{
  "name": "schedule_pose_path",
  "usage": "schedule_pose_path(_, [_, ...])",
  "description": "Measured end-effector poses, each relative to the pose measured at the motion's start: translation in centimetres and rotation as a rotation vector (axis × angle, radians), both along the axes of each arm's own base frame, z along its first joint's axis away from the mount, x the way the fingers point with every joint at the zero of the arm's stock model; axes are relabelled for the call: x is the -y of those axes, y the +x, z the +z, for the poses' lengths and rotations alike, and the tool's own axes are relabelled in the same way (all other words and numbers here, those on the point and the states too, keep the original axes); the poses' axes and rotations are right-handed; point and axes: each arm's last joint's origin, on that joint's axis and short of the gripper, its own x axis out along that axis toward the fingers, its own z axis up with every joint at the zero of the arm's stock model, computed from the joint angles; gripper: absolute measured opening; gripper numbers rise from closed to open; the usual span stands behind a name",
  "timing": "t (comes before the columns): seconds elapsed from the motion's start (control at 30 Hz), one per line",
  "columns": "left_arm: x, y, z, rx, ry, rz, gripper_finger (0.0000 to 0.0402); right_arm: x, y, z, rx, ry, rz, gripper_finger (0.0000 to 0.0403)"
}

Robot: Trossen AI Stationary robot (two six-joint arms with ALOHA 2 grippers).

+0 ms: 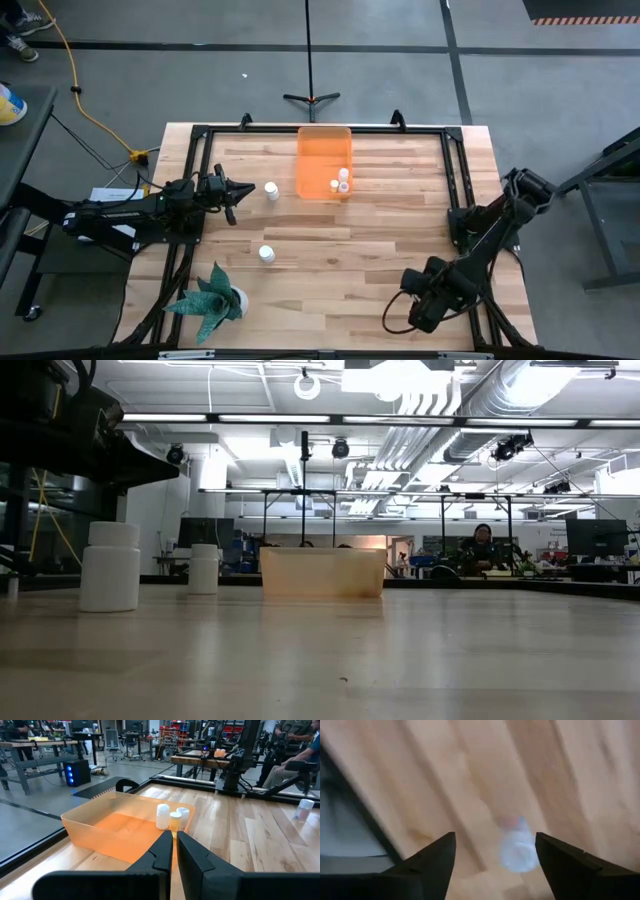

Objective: Pick and place pill bottles into a basket
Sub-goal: Put the transparent pill bottle into the orange bin

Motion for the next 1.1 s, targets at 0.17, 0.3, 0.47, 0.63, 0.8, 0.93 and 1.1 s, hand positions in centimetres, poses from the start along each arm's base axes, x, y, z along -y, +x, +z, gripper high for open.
schedule_pose_path(0.17, [0.0, 0.0, 0.0, 0.000, 0.000, 0.000, 0.0062, 0.5, -0.7, -0.3, -0.098, -0.054, -0.003, 0.0272])
schedule_pose_path(0.3, [0.0, 0.0, 0.0, 0.000, 0.000, 0.000, 0.0062, 0.0, -1.2, -0.4, -0.070, -0.067, 0.022, 0.0267])
schedule_pose_path(0.47, [0.0, 0.0, 0.0, 0.000, 0.000, 0.000, 0.0063, -0.6, -1.7, -0.6, -0.019, -0.123, 0.059, 0.0258])
schedule_pose_path(0.63, [0.0, 0.0, 0.0, 0.000, 0.000, 0.000, 0.0062, -1.0, -1.6, -1.5, -0.049, -0.140, 0.030, 0.0248])
schedule_pose_path(0.8, [0.0, 0.0, 0.0, 0.000, 0.000, 0.000, 0.0063, -1.3, -1.4, -2.3, -0.060, -0.162, 0.038, 0.0243])
schedule_pose_path(0.93, [0.0, 0.0, 0.0, 0.001, 0.000, 0.000, 0.0062, -1.4, -1.4, -2.6, -0.085, -0.166, 0.045, 0.0243])
schedule_pose_path(1.1, [0.0, 0.0, 0.0, 0.001, 0.000, 0.000, 0.0062, -1.5, -1.5, -3.0, -0.120, -0.165, 0.048, 0.0234])
